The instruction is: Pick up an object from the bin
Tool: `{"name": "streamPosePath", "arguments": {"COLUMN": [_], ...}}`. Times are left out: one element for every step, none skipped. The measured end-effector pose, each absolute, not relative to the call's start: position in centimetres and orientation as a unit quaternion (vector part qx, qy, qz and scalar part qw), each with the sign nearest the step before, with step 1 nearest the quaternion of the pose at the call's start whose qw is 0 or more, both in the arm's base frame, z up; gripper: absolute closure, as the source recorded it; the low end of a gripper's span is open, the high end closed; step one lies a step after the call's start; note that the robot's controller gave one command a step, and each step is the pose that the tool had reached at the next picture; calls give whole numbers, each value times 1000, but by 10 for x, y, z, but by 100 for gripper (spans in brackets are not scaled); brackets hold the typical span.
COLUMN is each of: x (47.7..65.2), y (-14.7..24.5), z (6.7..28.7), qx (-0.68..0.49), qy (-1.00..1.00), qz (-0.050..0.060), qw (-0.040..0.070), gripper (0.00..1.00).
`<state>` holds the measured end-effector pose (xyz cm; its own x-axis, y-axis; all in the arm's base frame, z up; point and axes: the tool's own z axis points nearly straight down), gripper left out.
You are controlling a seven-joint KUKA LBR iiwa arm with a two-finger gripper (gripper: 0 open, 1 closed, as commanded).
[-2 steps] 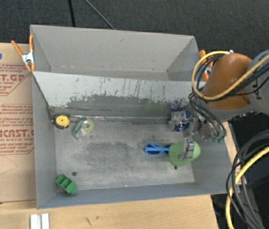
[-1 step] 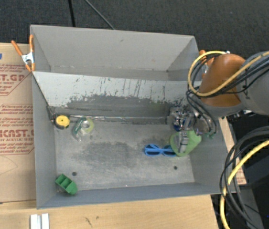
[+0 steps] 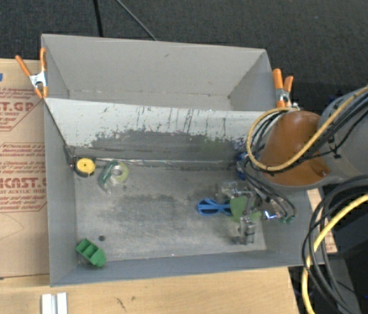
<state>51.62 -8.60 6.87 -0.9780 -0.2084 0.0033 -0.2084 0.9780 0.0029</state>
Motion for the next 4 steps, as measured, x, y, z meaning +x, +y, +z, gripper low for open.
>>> {"name": "streamPosePath", "arguments": {"x": [518, 515, 484, 489], "y": [-87, -82, -72, -73], "z": [69, 288, 183, 231], "qx": [104, 90, 257, 250], "qy": [-995, -996, -966, -968], "qz": [0, 2, -1, 1], "qw": [0, -6, 1, -3], "gripper": [100, 100, 100, 100]}}
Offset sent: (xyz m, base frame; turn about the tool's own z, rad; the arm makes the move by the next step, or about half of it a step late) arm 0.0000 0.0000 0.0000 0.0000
